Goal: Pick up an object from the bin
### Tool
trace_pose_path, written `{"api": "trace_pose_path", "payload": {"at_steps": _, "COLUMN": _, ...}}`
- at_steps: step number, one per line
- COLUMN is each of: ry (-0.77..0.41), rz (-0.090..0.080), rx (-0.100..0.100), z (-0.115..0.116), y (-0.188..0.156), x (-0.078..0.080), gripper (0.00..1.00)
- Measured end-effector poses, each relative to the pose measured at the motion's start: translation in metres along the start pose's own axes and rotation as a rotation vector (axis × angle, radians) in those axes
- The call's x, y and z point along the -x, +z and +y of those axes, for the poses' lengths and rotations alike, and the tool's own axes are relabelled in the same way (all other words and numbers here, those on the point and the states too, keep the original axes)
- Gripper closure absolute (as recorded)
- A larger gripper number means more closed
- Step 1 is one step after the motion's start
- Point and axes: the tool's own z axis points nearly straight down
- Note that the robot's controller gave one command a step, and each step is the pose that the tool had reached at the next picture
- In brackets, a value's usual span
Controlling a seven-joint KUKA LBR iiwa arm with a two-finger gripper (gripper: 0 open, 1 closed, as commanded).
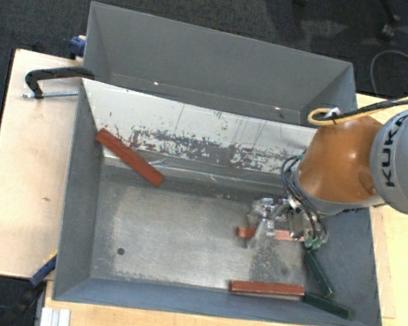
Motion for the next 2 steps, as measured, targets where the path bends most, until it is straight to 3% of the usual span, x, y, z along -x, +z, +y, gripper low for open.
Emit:
{"api": "trace_pose_path", "payload": {"at_steps": 1, "ry": 0.046, "rz": -0.012, "rx": -0.005, "z": -0.030, "y": -0.068, "x": 0.033, "gripper": 1.00}}
{"api": "trace_pose_path", "payload": {"at_steps": 2, "ry": 0.034, "rz": -0.013, "rx": -0.004, "z": -0.018, "y": -0.177, "x": 0.026, "gripper": 1.00}}
